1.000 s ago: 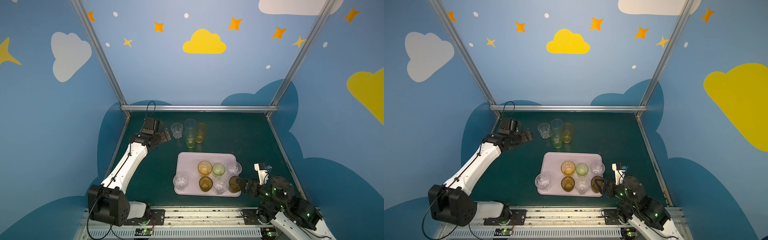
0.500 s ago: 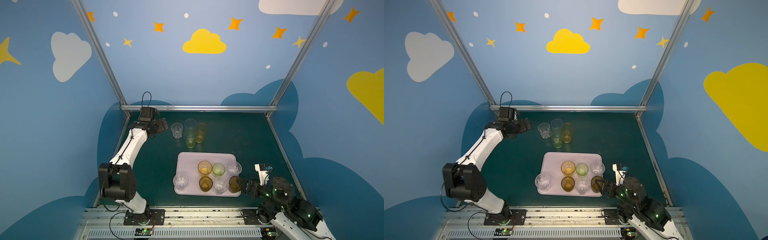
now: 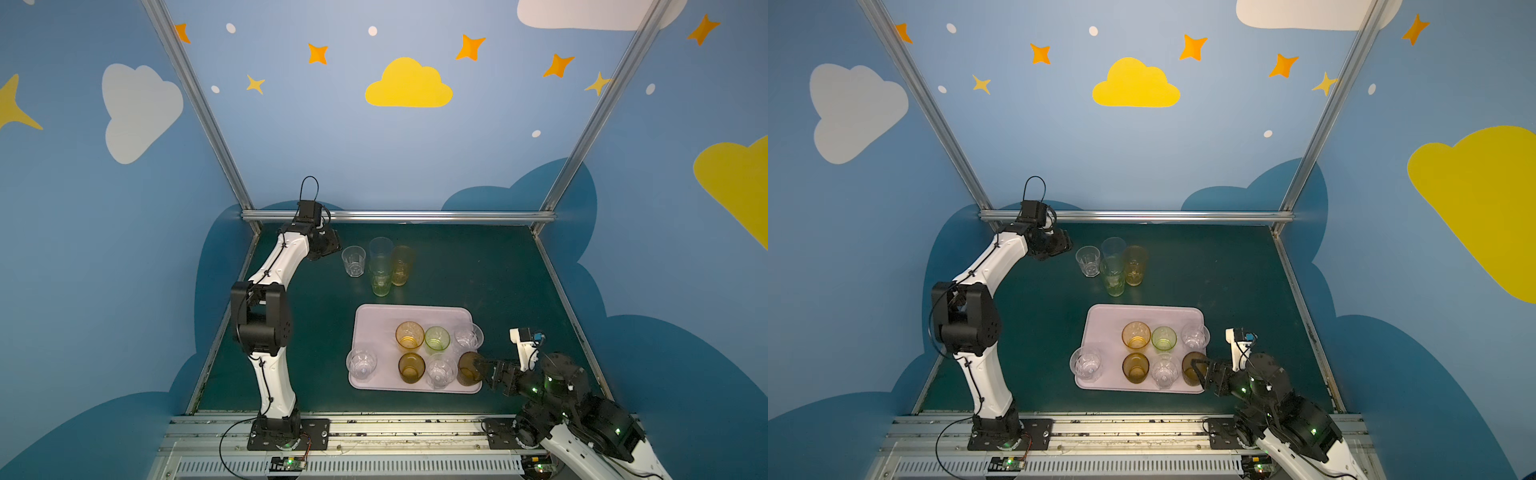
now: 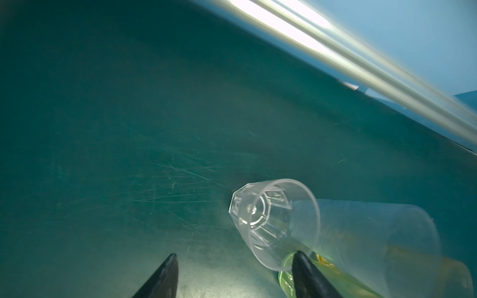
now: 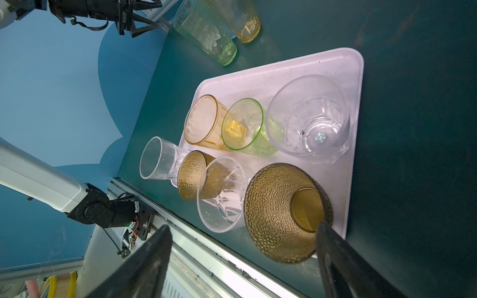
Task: Place the glasses into the tray
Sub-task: 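Reach the left gripper to the small clear faceted glass beyond the tray, then grasp the clear faceted glass rim with the left gripper and lift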
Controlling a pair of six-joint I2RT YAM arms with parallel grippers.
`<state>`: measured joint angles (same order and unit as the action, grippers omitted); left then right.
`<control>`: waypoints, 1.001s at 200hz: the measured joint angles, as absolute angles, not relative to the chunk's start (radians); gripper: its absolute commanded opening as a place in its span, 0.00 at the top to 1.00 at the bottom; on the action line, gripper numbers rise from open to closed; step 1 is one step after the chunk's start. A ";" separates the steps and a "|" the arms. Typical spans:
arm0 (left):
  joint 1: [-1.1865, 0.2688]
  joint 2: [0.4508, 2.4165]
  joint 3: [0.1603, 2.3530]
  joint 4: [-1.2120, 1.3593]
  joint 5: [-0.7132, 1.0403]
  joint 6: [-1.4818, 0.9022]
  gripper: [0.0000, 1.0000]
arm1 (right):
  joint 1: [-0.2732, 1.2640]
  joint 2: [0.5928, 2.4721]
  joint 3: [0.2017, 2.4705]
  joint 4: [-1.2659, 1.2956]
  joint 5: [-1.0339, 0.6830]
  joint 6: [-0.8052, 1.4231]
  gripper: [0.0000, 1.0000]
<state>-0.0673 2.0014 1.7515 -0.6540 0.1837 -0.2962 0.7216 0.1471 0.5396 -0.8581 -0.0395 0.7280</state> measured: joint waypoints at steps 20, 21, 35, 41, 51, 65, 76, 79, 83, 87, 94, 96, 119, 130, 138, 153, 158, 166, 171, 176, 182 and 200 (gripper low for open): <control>-0.068 2.035 1.752 -0.660 0.194 -0.291 0.45 | 0.722 0.144 0.540 -0.859 -0.033 0.729 0.14; -0.068 2.037 1.752 -0.661 0.194 -0.291 0.46 | 0.722 0.144 0.540 -0.859 -0.033 0.730 0.14; -0.068 2.050 1.754 -0.667 0.197 -0.287 0.48 | 0.722 0.144 0.540 -0.860 -0.029 0.730 0.14; -0.070 2.056 1.759 -0.672 0.198 -0.287 0.50 | 0.722 0.144 0.540 -0.861 -0.027 0.730 0.14; -0.072 2.067 1.771 -0.678 0.198 -0.284 0.51 | 0.722 0.144 0.540 -0.862 -0.027 0.733 0.14; -0.075 2.080 1.787 -0.684 0.198 -0.279 0.53 | 0.722 0.144 0.540 -0.865 -0.026 0.734 0.14; -0.078 2.088 1.792 -0.688 0.198 -0.273 0.53 | 0.722 0.144 0.540 -0.866 -0.026 0.736 0.14; -0.079 2.089 1.793 -0.689 0.198 -0.273 0.53 | 0.722 0.144 0.540 -0.866 -0.025 0.737 0.14; -0.080 2.092 1.796 -0.693 0.198 -0.271 0.54 | 0.722 0.144 0.540 -0.866 -0.025 0.737 0.14; -0.082 2.094 1.799 -0.696 0.198 -0.269 0.54 | 0.722 0.144 0.540 -0.866 -0.025 0.738 0.14; -0.084 2.099 1.803 -0.699 0.198 -0.266 0.54 | 0.722 0.144 0.540 -0.867 -0.025 0.740 0.14; -0.085 2.101 1.805 -0.699 0.198 -0.266 0.54 | 0.722 0.144 0.540 -0.867 -0.025 0.740 0.14; -0.094 2.119 1.830 -0.715 0.198 -0.262 0.55 | 0.722 0.144 0.538 -0.867 -0.023 0.745 0.14; -0.100 2.129 1.848 -0.722 0.197 -0.261 0.56 | 0.722 0.144 0.537 -0.868 -0.023 0.748 0.14; -0.104 2.138 1.860 -0.725 0.194 -0.259 0.56 | 0.722 0.144 0.535 -0.869 -0.023 0.749 0.14; -0.114 2.161 1.890 -0.738 0.190 -0.255 0.59 | 0.722 0.144 0.532 -0.874 -0.023 0.752 0.14; -0.117 2.170 1.900 -0.743 0.189 -0.254 0.60 | 0.722 0.144 0.532 -0.875 -0.023 0.752 0.14; -0.121 2.185 1.916 -0.752 0.185 -0.253 0.63 | 0.722 0.143 0.532 -0.875 -0.023 0.752 0.14; -0.125 2.196 1.927 -0.759 0.182 -0.253 0.65 | 0.722 0.143 0.532 -0.876 -0.023 0.752 0.14; -0.128 2.207 1.937 -0.764 0.178 -0.251 0.66 | 0.722 0.142 0.532 -0.876 -0.023 0.752 0.14; -0.131 2.219 1.949 -0.771 0.174 -0.250 0.67 | 0.722 0.141 0.532 -0.878 -0.023 0.753 0.14; -0.139 2.250 1.975 -0.788 0.163 -0.248 0.73 | 0.722 0.138 0.532 -0.881 -0.023 0.755 0.14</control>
<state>-0.1390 2.2498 1.9751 -0.7876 0.1635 -0.2478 0.7216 0.1383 0.5323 -0.8806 -0.0235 0.7551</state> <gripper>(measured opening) 0.311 0.863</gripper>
